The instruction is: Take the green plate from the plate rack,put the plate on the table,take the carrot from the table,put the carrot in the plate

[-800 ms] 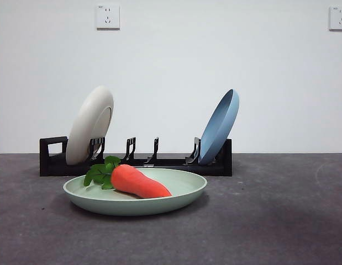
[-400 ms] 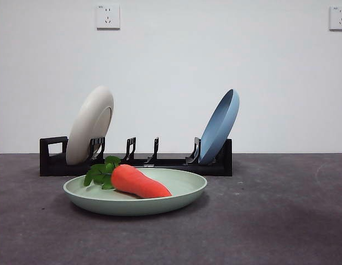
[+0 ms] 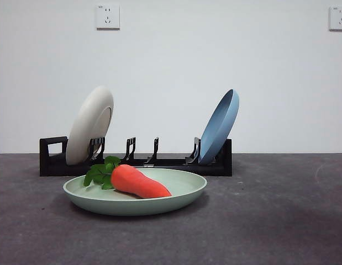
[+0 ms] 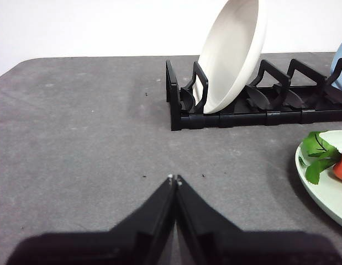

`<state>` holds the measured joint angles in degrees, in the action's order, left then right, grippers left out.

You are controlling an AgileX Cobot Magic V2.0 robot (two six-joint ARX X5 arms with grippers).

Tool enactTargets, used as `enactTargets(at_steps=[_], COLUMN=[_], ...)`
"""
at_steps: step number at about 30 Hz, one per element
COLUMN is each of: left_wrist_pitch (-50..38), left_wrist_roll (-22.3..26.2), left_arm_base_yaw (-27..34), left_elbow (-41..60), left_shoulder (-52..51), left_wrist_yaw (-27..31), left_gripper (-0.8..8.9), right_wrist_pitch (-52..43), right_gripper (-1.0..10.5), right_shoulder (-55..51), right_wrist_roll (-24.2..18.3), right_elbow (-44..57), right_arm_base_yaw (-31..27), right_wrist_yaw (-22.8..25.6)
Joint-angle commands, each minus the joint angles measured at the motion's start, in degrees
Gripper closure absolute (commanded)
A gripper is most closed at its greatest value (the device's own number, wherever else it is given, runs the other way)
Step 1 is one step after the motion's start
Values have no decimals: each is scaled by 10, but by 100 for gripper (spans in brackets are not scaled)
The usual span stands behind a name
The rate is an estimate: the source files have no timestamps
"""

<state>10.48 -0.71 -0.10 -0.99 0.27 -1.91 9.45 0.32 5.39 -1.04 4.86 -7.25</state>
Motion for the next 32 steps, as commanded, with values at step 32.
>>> enactTargets(at_steps=[32], left_wrist_pitch=[-1], left_wrist_roll=[-5], left_arm_base_yaw=[2], left_elbow=[8], left_shoulder=[-2], left_wrist_yaw=[2], left_gripper=[816], right_wrist_pitch=[2], right_gripper=[946], right_shoulder=[1], right_wrist_roll=[7], right_elbow=[7], right_arm_base_yaw=[1], right_wrist_yaw=[2])
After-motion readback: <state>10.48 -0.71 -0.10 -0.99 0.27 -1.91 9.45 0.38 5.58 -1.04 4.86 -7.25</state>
